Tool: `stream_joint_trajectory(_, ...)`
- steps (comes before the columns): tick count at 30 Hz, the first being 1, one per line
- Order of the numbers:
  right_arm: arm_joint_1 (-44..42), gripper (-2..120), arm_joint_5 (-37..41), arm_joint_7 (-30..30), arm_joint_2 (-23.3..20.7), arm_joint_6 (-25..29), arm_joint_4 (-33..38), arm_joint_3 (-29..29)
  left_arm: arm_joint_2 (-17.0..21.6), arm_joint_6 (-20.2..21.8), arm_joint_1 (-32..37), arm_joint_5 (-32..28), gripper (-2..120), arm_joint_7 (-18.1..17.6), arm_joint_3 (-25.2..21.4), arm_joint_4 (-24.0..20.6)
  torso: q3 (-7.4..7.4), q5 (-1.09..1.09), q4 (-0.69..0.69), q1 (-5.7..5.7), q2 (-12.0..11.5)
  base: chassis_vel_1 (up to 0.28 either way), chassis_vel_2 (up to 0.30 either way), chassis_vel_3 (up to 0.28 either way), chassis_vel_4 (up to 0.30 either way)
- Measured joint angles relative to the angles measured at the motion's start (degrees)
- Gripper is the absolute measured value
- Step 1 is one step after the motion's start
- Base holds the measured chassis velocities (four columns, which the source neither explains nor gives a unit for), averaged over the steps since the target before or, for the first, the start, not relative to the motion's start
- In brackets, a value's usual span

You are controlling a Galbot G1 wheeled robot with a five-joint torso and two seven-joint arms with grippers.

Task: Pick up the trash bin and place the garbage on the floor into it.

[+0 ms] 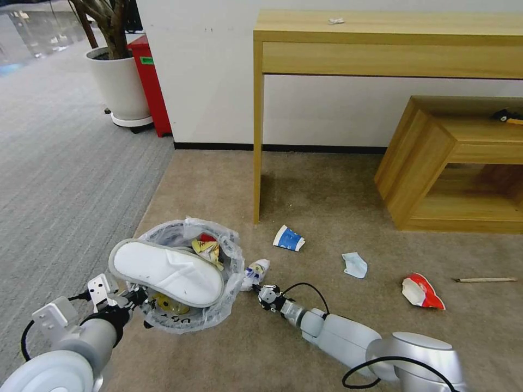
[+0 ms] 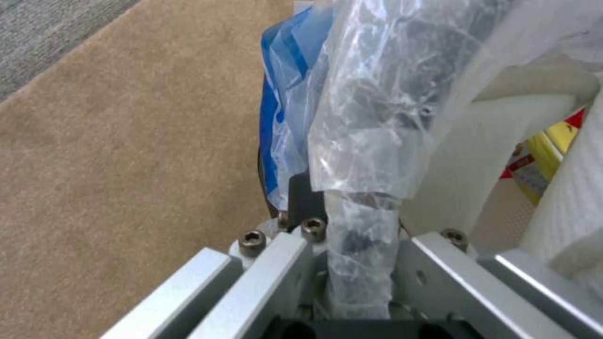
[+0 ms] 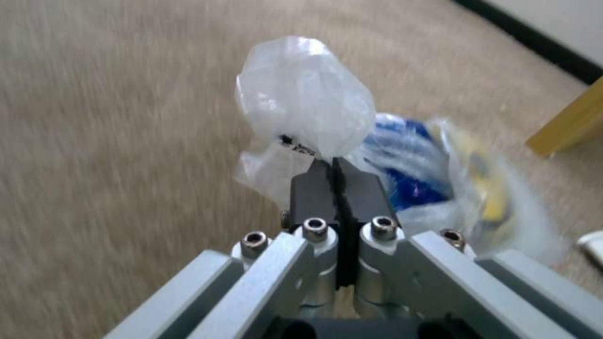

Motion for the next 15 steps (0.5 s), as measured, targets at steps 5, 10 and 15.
stream_joint_trajectory(5,-1.3,0,-1.4,3.0,-3.2,0.8,7.0,2.6,0.2,-0.1,-0.8,0.8,0,0.0,0.5,2.2,0.00,0.01,0.00,0.01,0.0,0.000,0.000,0.000,0.000)
stream_joint_trajectory(10,-2.9,0,-4.0,5.5,-7.4,1.0,14.8,6.3,0.6,-0.1,-1.4,1.8,0,0.0,0.9,4.2,0.00,0.01,0.00,0.00,0.0,0.000,0.000,0.000,0.000)
stream_joint_trajectory(15,-4.1,0,-10.9,7.3,-11.9,3.5,19.6,10.7,1.0,-0.2,-2.0,3.1,0,0.0,1.3,6.4,0.00,0.01,0.01,0.01,0.0,0.000,0.000,0.000,0.000)
